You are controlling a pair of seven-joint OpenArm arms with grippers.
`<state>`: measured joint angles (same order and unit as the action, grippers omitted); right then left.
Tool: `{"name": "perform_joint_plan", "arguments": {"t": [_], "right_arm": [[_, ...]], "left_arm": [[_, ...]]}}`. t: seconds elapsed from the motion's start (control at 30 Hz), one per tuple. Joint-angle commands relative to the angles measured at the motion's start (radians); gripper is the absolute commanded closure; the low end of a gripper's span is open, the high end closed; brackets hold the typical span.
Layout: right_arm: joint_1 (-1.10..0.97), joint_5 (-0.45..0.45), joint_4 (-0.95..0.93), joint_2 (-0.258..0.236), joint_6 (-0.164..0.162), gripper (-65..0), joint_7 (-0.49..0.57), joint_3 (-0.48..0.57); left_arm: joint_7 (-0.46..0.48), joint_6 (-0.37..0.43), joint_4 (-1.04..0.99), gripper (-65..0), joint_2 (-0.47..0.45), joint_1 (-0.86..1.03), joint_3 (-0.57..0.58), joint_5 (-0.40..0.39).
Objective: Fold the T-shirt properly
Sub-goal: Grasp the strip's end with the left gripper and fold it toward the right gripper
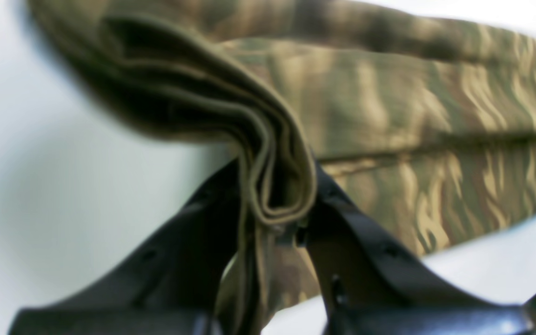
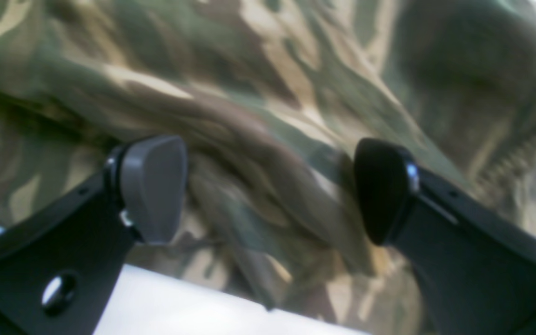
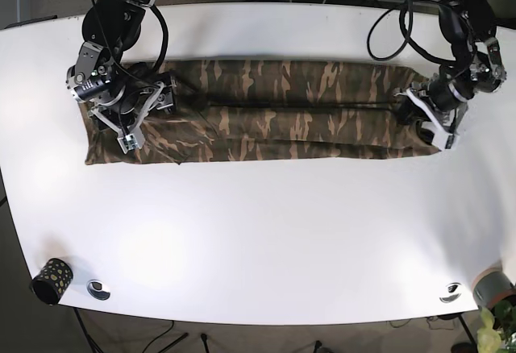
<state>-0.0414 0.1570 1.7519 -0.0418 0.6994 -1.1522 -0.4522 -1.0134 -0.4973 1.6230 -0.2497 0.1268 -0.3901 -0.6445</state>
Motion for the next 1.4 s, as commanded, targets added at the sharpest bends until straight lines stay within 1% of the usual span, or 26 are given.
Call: {"name": "perform_joint_plan", "arguments": {"t": [0.0, 0.13, 0.23, 0.37, 0.6, 0.77, 0.83, 0.97, 1.13, 1.17, 1.23, 1.33, 1.37], "right_arm": [[0.013, 0.006, 0.015, -0.007, -0.001, -53.1, 0.019, -0.003], [0.015, 0.006, 0.015, -0.007, -0.001, -53.1, 0.019, -0.003], [0.015, 0.006, 0.015, -0.007, -0.001, -53.1, 0.019, -0.003], [0.016, 0.006, 0.015, -0.007, -0.001, -53.1, 0.019, -0.003], [0.016, 0.006, 0.015, -0.007, -0.001, -53.1, 0.019, -0.003], [0.018, 0.005, 0.013, -0.007, -0.001, -53.1, 0.019, -0.003], [0.018, 0.005, 0.013, -0.008, -0.001, -53.1, 0.019, -0.003], [0.018, 0.006, 0.013, -0.008, -0.001, -53.1, 0.019, -0.003], [0.015, 0.006, 0.013, -0.007, -0.001, -53.1, 0.019, -0.003], [0.015, 0.006, 0.013, -0.007, -0.001, -53.1, 0.019, -0.001], [0.015, 0.006, 0.013, -0.007, -0.001, -53.1, 0.019, 0.0], [0.015, 0.006, 0.013, -0.007, -0.001, -53.1, 0.019, 0.0], [0.015, 0.006, 0.013, -0.007, -0.001, -53.1, 0.019, 0.0]], "left_arm": [[0.034, -0.008, 0.105, -2.8, -0.006, -0.002, 0.093, 0.048], [0.051, -0.008, 0.19, -2.8, 0.04, -0.002, 0.26, 0.142], [0.054, -0.01, 0.204, -2.9, 0.072, -0.006, 0.349, 0.205], [0.055, -0.011, 0.208, -2.9, 0.129, -0.026, 0.437, 0.277], [0.055, -0.013, 0.208, -3.1, 0.221, -0.075, 0.529, 0.363], [0.054, -0.013, 0.199, -3.3, 0.278, -0.115, 0.573, 0.381], [0.054, -0.013, 0.193, -3.5, 0.296, -0.138, 0.593, 0.407], [0.054, -0.013, 0.136, -3.6, 0.326, -0.164, 0.647, 0.443], [0.055, -0.013, 0.055, -3.8, 0.35, -0.21, 0.679, 0.457], [0.052, -0.013, 0.036, -4.3, 0.353, -0.226, 0.688, 0.457], [0.052, -0.014, 0.021, -7.9, 0.353, -0.238, 0.707, 0.457], [0.052, -0.014, 0.018, -18.2, 0.353, -0.246, 0.73, 0.457], [0.052, -0.014, 0.018, -22.9, 0.353, -0.246, 0.741, 0.457]]}}
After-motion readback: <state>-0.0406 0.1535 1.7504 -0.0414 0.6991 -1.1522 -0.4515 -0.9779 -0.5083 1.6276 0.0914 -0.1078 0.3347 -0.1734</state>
